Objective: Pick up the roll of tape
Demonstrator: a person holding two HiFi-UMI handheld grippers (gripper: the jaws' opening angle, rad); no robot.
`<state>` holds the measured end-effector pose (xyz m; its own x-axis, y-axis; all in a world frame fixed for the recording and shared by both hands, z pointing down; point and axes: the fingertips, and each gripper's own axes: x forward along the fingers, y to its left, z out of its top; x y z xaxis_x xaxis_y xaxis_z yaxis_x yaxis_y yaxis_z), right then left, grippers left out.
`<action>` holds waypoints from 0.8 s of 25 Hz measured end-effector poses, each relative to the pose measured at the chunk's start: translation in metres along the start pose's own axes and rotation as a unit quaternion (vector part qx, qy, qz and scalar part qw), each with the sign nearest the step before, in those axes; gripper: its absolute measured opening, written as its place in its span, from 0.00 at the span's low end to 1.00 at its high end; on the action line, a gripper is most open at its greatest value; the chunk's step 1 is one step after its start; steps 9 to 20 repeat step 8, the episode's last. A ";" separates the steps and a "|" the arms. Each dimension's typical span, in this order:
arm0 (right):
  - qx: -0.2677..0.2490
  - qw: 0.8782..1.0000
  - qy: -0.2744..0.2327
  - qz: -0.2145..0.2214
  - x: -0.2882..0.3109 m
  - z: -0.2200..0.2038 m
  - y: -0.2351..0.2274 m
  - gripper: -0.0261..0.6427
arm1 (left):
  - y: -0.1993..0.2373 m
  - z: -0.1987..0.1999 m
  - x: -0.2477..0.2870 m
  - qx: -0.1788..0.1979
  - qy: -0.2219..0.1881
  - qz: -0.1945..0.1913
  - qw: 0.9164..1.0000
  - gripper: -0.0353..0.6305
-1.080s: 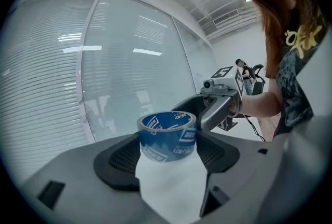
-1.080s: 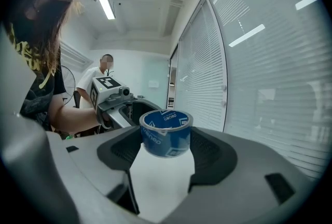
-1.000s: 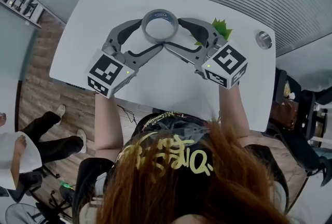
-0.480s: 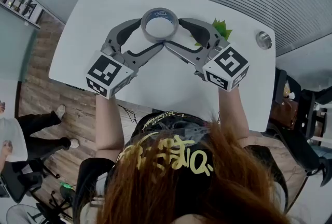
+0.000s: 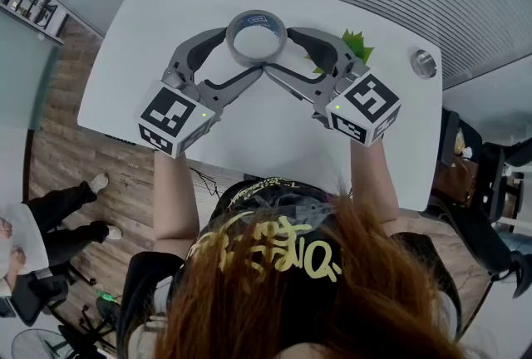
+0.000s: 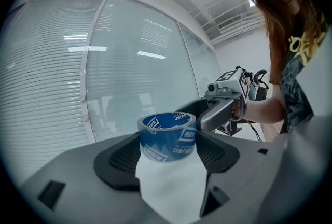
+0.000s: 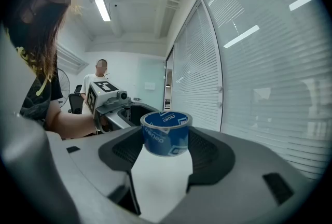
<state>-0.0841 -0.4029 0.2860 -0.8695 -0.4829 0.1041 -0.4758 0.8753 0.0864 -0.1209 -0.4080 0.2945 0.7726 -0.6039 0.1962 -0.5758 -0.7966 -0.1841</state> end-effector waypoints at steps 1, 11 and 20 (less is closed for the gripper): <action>0.000 1.000 0.000 0.000 0.000 0.000 0.000 0.45 | 0.000 0.000 0.000 0.000 0.000 0.000 1.000 0.55; 0.003 1.000 -0.002 -0.002 0.000 -0.001 -0.002 0.45 | 0.001 -0.001 0.002 -0.002 0.000 0.001 1.000 0.55; 0.003 1.000 -0.002 -0.002 0.000 -0.001 -0.002 0.45 | 0.001 -0.001 0.002 -0.002 0.000 0.001 1.000 0.55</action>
